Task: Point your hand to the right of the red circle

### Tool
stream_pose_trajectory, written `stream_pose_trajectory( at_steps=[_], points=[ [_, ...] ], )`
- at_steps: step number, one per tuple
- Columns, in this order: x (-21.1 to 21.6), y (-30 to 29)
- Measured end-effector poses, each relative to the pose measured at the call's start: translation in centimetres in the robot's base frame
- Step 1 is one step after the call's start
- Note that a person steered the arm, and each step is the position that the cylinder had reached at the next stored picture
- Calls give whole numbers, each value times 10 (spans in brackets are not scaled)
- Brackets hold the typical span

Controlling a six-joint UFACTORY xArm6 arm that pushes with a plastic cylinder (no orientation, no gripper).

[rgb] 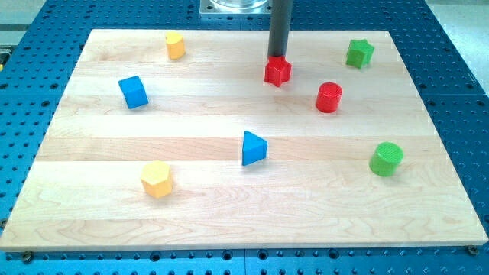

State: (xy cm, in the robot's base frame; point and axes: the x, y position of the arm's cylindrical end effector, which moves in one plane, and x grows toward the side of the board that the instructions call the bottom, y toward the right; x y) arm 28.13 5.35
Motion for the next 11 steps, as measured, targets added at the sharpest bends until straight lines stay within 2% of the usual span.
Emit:
stream_pose_trajectory(
  at_steps=[1,2,3,4,6,7,10,11],
  points=[
    [39,-2],
    [50,32],
    [30,30],
    [29,42],
    [26,131],
    [39,173],
    [128,188],
    [141,192]
  ],
)
